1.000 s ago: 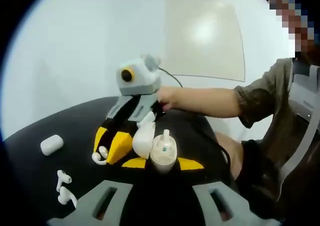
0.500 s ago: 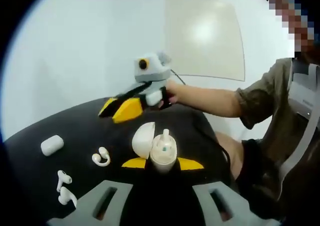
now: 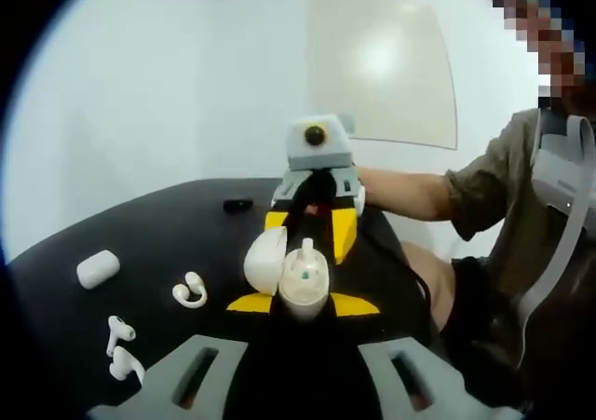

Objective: Pick up three earphones and place each one into its charging case using tactile feedback, ensure that each earphone is properly inserted and securely positioned inside the case.

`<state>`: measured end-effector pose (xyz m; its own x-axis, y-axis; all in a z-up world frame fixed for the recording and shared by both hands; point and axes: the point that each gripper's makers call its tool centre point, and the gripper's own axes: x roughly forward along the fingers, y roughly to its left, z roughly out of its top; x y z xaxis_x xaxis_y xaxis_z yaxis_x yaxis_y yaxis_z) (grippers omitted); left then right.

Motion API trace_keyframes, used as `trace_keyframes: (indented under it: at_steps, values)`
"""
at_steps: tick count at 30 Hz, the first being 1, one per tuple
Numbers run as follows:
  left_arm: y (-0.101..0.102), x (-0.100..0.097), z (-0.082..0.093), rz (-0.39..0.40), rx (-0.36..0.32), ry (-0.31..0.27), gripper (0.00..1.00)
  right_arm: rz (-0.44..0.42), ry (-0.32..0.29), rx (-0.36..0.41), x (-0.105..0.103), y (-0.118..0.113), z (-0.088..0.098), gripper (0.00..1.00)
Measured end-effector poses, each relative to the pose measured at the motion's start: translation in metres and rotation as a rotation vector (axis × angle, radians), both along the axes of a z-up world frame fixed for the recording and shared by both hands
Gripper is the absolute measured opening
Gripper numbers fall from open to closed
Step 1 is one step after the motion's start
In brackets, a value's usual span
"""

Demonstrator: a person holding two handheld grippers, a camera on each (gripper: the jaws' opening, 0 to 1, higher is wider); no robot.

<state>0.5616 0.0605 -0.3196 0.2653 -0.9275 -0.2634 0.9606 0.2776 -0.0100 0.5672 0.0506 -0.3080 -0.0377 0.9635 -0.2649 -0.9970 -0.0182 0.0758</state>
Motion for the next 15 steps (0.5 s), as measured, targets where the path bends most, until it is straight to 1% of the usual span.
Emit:
trace_keyframes:
  at_steps: [1, 3, 4, 5, 7, 8, 9, 10, 15]
  values:
    - [0.000, 0.000, 0.000, 0.000, 0.001, -0.002, 0.18, -0.002, 0.026, 0.012, 0.001, 0.001, 0.000, 0.28]
    - [0.001, 0.000, 0.000, 0.001, 0.001, -0.002, 0.18, 0.010, 0.038, 0.020, -0.001, 0.003, -0.004, 0.28]
    - [0.002, 0.000, 0.000, 0.002, 0.001, 0.000, 0.18, 0.019, 0.032, 0.012, -0.003, 0.004, -0.006, 0.27]
    - [0.002, 0.000, 0.000, 0.002, 0.001, 0.000, 0.18, 0.030, 0.010, 0.004, -0.006, 0.004, -0.007, 0.27]
    - [0.003, 0.000, -0.001, 0.001, 0.005, -0.004, 0.18, 0.036, 0.001, 0.012, -0.009, 0.006, -0.007, 0.26]
    - [0.003, 0.000, -0.001, 0.001, 0.005, -0.007, 0.18, 0.032, -0.002, 0.013, -0.009, 0.007, -0.008, 0.22]
    - [0.003, 0.000, -0.001, 0.001, 0.007, -0.008, 0.18, 0.018, -0.032, -0.002, -0.006, 0.005, -0.012, 0.22]
    - [0.003, 0.000, -0.001, 0.001, 0.008, -0.011, 0.18, 0.022, -0.037, 0.014, -0.007, 0.007, -0.010, 0.21]
    - [0.004, -0.001, -0.003, 0.002, 0.022, -0.016, 0.17, 0.020, -0.053, 0.018, -0.007, 0.005, -0.012, 0.21]
